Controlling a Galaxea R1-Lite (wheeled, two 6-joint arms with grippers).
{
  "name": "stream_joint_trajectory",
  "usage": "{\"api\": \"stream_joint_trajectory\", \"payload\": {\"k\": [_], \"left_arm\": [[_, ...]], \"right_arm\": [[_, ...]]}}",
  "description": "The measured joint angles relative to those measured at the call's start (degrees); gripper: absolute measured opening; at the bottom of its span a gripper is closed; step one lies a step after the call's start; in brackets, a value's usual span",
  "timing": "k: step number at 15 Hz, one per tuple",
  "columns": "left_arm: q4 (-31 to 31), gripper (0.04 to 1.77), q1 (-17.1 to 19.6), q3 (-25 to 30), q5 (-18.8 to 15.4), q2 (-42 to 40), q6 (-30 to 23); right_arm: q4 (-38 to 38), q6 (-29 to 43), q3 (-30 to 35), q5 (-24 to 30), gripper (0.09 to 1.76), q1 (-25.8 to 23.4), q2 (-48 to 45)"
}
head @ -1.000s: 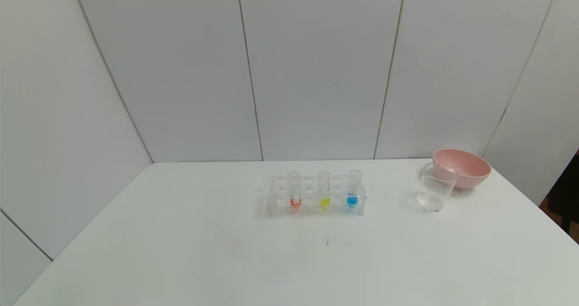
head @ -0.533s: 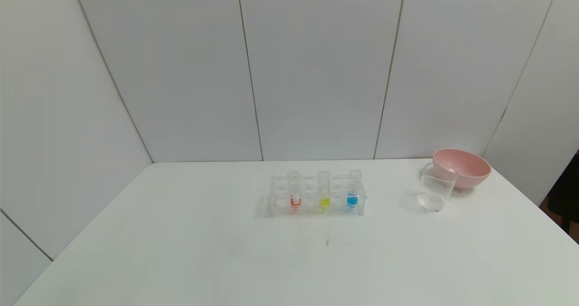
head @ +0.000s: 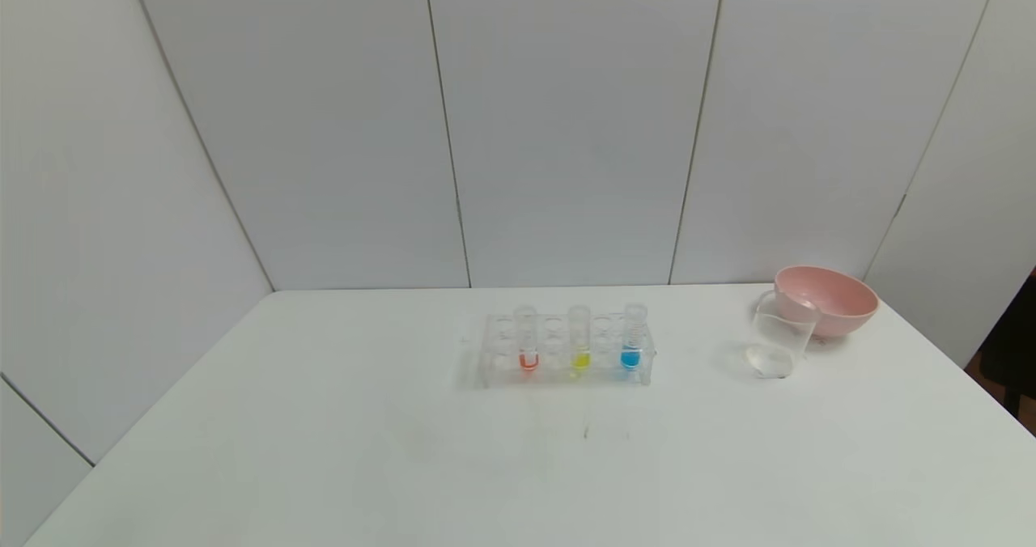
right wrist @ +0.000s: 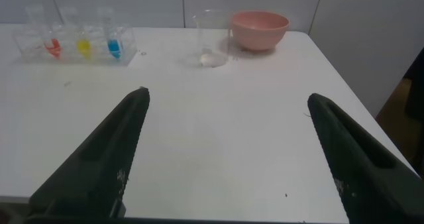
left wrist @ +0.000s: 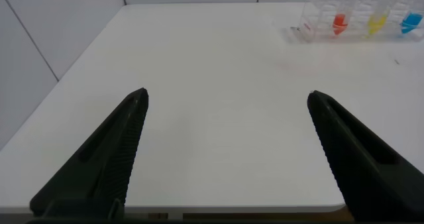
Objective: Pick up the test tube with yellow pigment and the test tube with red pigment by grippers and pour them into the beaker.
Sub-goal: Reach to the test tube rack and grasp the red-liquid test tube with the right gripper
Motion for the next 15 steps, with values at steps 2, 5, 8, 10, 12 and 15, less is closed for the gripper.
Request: {"api": "stream_joint_trajectory", "payload": {"k": [2, 5, 8, 10, 12, 15], "left_arm": [[0.0, 1.72, 0.0, 0.0, -0.02, 0.0, 0.02], [0.0, 1.72, 0.0, 0.0, 0.0, 0.0, 0.0], [0.0, 1.72, 0.0, 0.0, 0.0, 0.0, 0.0], [0.0, 1.72, 0.0, 0.0, 0.0, 0.0, 0.0], [0.0, 1.72, 0.0, 0.0, 0.0, 0.0, 0.0], [0.0, 1.72, 0.0, 0.0, 0.0, 0.0, 0.0]], "right_arm": [[-0.21, 0.05, -2.73, 0.41, 1.71, 0.16, 2.97], [-0.61, 0.07, -7.47, 1.27, 1.71, 0.57, 9.62], [-2.89, 0.32, -12.21, 2.85, 1.71, 0.68, 17.88], [-4.0, 0.4, -14.86, 3.45, 1.71, 0.79, 23.32], [-5.05, 0.45, -17.43, 3.64, 1.71, 1.49, 28.72], [-5.53, 0.56, -21.31, 3.64, 1.71, 4.92, 36.18]]}}
